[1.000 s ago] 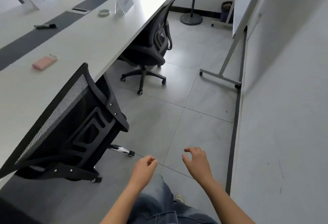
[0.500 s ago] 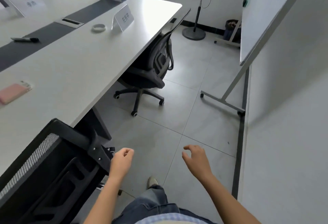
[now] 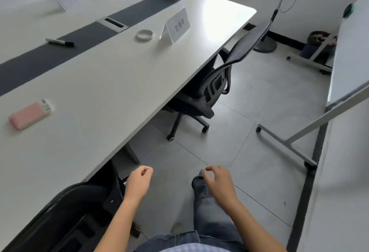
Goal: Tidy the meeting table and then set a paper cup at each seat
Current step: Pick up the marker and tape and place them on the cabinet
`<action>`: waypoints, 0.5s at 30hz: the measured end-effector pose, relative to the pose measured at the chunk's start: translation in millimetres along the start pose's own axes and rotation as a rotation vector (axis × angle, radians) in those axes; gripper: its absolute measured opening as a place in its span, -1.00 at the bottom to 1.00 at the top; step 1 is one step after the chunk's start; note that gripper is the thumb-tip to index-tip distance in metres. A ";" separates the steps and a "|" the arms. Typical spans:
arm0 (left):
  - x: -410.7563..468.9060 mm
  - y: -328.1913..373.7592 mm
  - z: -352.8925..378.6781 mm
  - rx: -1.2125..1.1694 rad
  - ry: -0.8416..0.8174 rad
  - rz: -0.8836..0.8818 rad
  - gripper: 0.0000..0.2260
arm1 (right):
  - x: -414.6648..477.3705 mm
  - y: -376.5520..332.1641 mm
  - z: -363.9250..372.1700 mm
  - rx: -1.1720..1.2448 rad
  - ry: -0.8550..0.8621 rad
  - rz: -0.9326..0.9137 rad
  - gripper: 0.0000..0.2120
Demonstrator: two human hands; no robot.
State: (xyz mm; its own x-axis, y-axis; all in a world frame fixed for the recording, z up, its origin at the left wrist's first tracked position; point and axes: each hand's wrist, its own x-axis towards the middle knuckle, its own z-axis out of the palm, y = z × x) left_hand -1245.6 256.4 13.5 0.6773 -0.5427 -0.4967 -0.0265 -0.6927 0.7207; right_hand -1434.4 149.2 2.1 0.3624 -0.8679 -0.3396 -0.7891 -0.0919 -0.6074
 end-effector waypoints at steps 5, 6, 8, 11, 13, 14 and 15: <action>58.2 45.1 -7.1 -0.086 0.175 0.003 -0.82 | 102.4 -40.3 -19.6 -0.039 -0.071 -0.160 -0.73; 69.2 55.9 -4.5 -0.103 0.192 0.001 -0.81 | 122.7 -50.8 -26.8 -0.032 -0.070 -0.196 -0.73; 90.3 77.2 0.3 -0.139 0.227 0.005 -0.80 | 159.5 -71.7 -42.6 -0.031 -0.077 -0.261 -0.72; 115.3 109.3 5.8 -0.163 0.311 0.013 -0.80 | 204.1 -95.5 -61.4 -0.036 -0.095 -0.318 -0.72; 126.6 130.1 8.8 -0.180 0.364 0.026 -0.85 | 227.4 -109.2 -66.6 -0.033 -0.111 -0.359 -0.74; 131.4 136.7 9.7 -0.170 0.386 0.018 -0.86 | 236.7 -115.5 -65.2 -0.026 -0.123 -0.370 -0.76; 136.1 139.8 9.5 -0.147 0.410 0.002 -0.85 | 243.3 -121.5 -62.4 -0.023 -0.143 -0.380 -0.76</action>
State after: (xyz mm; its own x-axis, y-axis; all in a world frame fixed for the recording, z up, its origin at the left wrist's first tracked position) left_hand -1164.1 81.2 42.1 0.9142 -0.2895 -0.2836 0.0572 -0.6007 0.7974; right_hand -1281.3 -81.3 38.1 0.6940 -0.6940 -0.1916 -0.5964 -0.4052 -0.6929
